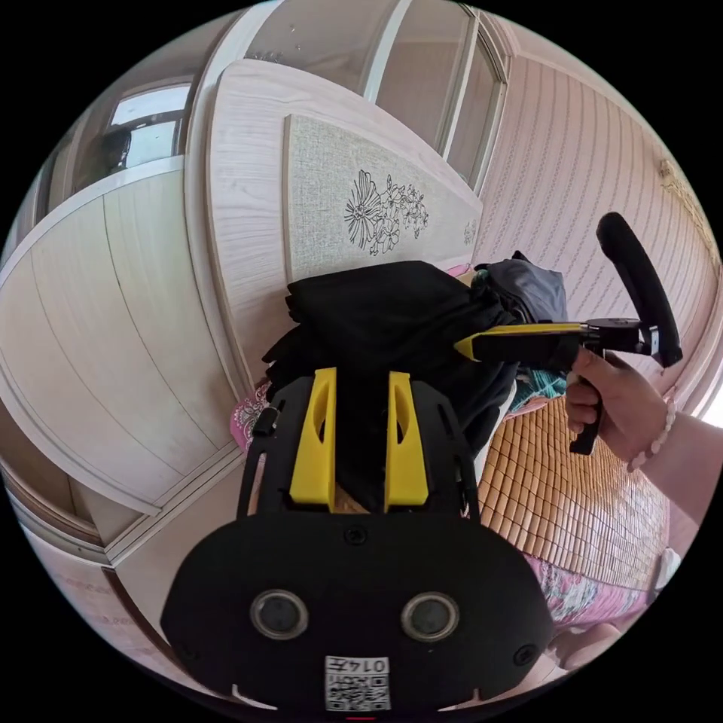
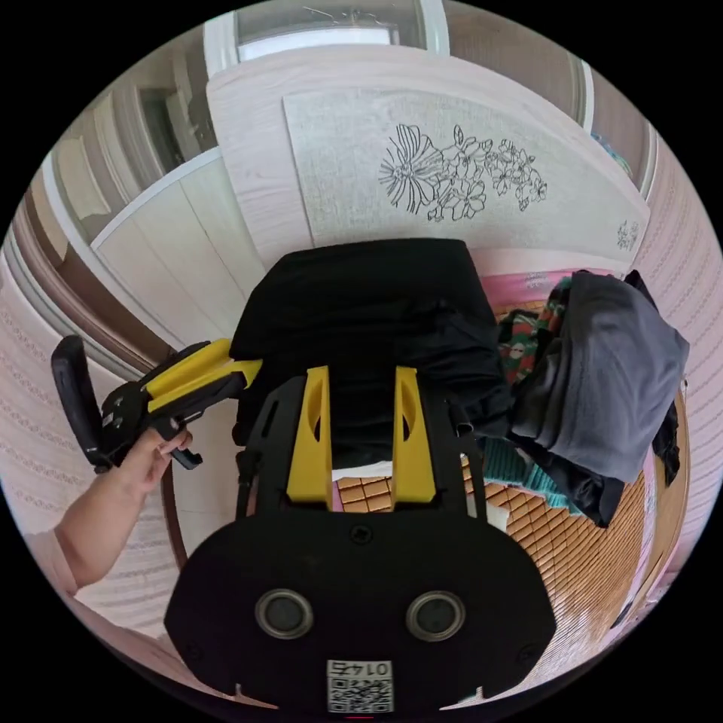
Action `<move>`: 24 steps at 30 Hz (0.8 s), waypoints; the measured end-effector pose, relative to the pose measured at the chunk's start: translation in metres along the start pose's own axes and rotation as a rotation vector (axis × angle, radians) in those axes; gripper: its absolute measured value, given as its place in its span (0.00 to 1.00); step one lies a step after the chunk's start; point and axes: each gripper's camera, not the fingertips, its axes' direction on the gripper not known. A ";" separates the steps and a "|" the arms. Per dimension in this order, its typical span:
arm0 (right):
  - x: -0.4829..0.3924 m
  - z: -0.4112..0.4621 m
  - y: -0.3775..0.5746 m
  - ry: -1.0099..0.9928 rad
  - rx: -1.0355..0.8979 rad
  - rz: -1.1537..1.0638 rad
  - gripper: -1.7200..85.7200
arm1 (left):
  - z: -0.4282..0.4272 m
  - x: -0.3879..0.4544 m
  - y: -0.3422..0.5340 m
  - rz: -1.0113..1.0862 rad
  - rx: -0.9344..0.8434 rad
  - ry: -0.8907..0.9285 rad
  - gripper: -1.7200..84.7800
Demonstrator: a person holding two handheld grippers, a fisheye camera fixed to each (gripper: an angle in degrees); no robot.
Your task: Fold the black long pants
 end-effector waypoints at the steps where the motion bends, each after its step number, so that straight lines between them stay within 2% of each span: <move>1: 0.002 -0.003 -0.001 0.030 0.038 0.036 0.13 | -0.002 0.003 0.001 -0.010 0.019 -0.016 0.11; 4: 0.013 -0.015 -0.004 -0.011 -0.019 0.015 0.04 | -0.020 0.018 -0.003 -0.007 0.051 -0.013 0.07; 6: 0.025 -0.034 -0.002 -0.063 -0.025 -0.015 0.03 | -0.042 0.030 -0.008 0.013 0.104 0.020 0.07; 11: 0.069 -0.128 0.036 -0.161 0.197 0.019 0.02 | -0.111 0.087 -0.034 0.151 0.265 0.140 0.07; 14: 0.089 -0.190 0.086 -0.240 0.328 0.029 0.02 | -0.152 0.136 -0.048 0.185 0.352 0.280 0.07; 17: 0.100 -0.240 0.161 -0.296 0.459 0.054 0.02 | -0.182 0.221 -0.041 0.345 0.409 0.369 0.07; 19: 0.107 -0.271 0.226 -0.239 0.529 0.115 0.02 | -0.190 0.309 -0.014 0.549 0.380 0.474 0.07; 20: 0.111 -0.277 0.242 -0.211 0.530 0.142 0.02 | -0.189 0.330 -0.003 0.586 0.360 0.506 0.07; 24: 0.151 -0.305 0.353 -0.057 0.408 0.351 0.02 | -0.163 0.449 0.102 0.774 0.181 0.777 0.08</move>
